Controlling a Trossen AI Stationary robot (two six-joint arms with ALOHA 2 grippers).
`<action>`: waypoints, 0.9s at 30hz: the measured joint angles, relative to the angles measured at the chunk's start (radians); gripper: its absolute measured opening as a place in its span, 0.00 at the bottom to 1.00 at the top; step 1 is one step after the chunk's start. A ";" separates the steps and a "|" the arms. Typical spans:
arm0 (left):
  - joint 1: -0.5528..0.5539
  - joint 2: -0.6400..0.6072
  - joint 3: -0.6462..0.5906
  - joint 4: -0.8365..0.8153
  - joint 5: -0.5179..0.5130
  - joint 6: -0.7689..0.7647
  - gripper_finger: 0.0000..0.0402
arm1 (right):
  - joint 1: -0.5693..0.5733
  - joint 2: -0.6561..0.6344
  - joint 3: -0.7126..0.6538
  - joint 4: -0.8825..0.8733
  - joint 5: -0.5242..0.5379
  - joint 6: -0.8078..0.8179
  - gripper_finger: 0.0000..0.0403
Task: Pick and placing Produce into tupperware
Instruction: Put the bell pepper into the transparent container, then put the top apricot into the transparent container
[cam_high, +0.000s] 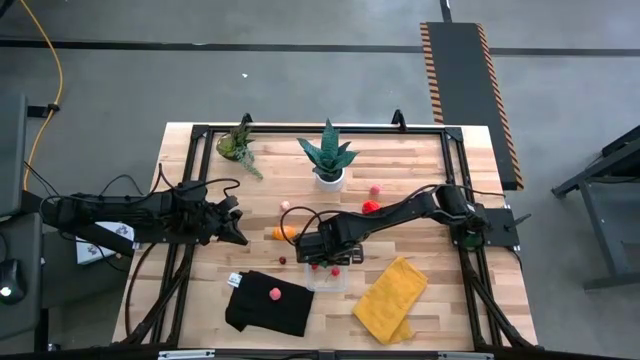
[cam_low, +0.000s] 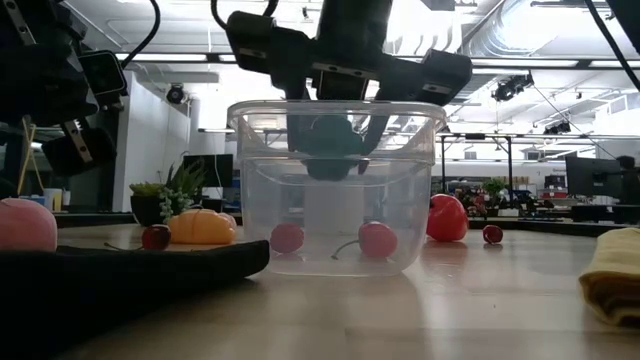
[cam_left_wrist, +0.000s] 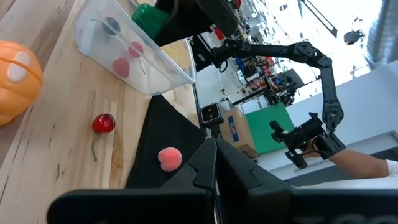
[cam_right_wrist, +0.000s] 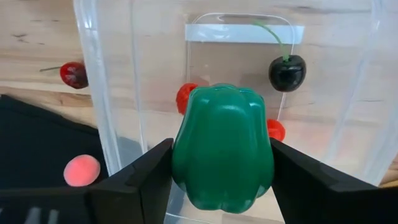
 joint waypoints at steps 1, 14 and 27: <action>0.000 0.000 0.000 0.000 0.000 0.000 0.00 | 0.000 0.000 0.000 -0.001 0.000 0.000 0.55; 0.000 0.000 0.000 0.000 0.000 0.000 0.00 | 0.000 0.000 0.000 -0.001 -0.003 -0.002 0.60; 0.000 0.000 0.000 0.000 0.013 -0.001 0.00 | 0.000 -0.001 0.046 -0.011 0.025 -0.055 0.60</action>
